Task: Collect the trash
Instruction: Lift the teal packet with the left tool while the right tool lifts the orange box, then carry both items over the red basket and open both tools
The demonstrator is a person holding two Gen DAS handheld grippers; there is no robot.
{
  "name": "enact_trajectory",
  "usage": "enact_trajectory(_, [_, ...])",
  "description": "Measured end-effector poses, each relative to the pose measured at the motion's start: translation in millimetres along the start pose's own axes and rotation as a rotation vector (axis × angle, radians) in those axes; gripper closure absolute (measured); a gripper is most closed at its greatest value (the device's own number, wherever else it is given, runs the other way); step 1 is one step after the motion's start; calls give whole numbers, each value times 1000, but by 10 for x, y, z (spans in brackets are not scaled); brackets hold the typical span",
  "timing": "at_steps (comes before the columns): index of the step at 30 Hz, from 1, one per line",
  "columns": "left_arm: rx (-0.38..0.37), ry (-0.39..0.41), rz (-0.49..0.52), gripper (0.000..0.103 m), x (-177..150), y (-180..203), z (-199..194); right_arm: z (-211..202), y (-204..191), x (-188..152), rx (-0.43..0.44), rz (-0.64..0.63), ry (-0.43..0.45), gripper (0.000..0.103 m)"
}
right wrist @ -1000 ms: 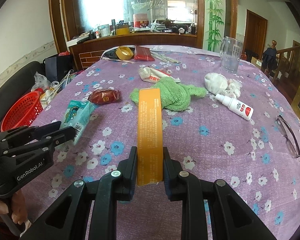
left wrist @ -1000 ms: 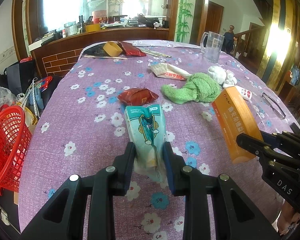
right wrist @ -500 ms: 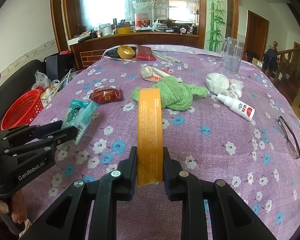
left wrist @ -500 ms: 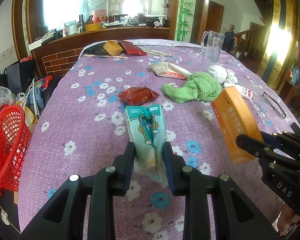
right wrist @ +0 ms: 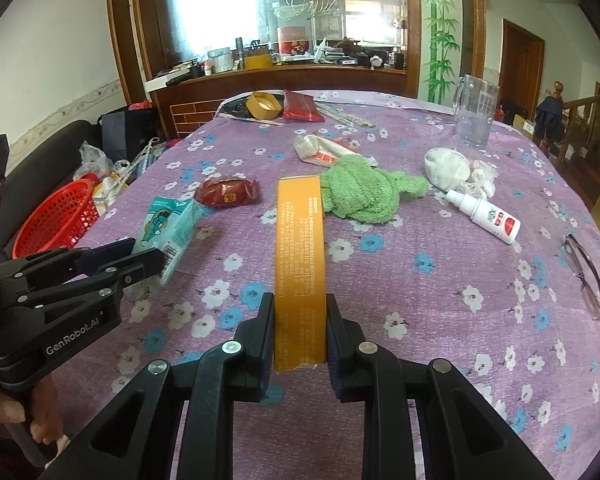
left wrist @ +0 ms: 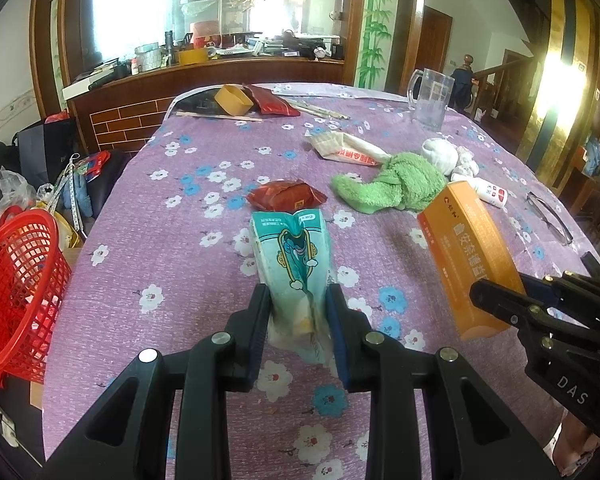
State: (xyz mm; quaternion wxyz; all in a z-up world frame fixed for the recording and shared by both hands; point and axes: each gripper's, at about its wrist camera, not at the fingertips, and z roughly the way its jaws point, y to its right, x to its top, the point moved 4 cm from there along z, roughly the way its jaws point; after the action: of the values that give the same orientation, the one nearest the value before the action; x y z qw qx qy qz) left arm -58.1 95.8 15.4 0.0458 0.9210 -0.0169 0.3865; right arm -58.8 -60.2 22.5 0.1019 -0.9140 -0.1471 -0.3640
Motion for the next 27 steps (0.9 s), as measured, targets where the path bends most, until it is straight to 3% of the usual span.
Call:
enact_trajectory(13, [48, 80, -89, 75, 209, -486, -408, -48, -261, 177, 146, 14, -26, 78])
enact_trajectory(27, [204, 140, -278, 75, 76, -1676, -889, 62, -1349, 562, 312, -149, -67, 78])
